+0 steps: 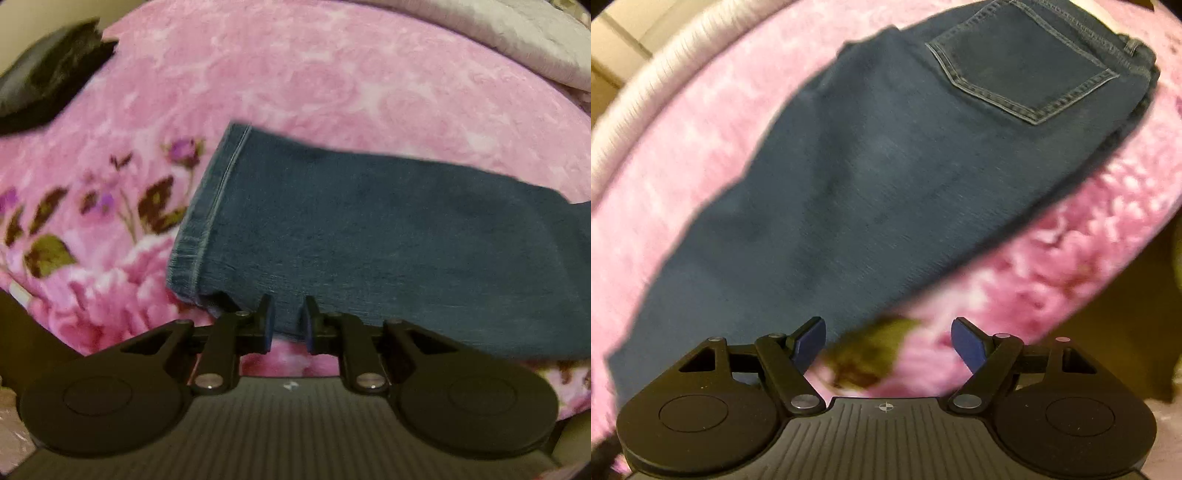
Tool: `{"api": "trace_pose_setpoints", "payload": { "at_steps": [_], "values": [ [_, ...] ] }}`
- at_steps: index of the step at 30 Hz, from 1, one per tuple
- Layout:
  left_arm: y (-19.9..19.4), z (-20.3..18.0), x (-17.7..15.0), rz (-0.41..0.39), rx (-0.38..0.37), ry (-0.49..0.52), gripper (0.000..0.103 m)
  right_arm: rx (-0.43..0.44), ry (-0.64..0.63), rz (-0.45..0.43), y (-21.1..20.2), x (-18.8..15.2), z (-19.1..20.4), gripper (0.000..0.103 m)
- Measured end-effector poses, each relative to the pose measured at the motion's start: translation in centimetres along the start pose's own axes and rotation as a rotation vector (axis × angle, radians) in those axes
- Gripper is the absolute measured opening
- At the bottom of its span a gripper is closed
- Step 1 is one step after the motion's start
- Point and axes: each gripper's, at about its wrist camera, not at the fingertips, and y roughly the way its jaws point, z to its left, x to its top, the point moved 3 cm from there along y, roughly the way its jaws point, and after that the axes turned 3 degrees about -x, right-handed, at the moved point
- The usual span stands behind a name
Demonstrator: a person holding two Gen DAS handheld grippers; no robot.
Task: Fold clothes
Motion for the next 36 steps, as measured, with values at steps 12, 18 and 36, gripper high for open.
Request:
{"api": "trace_pose_setpoints", "payload": {
  "at_steps": [12,18,36],
  "values": [
    [-7.8,-7.0,-1.2,-0.009,0.021,0.016,0.013,-0.055,-0.343,-0.138,-10.1,-0.1,3.4,0.078],
    [-14.6,-12.5,-4.8,-0.057,0.015,0.055,0.013,-0.014,-0.397,-0.178,-16.5,-2.6,0.5,0.078],
    [-28.5,-17.6,-11.9,-0.111,0.07,0.116,0.018,0.071,-0.563,-0.266,-27.8,-8.8,-2.7,0.078]
  ]
}}
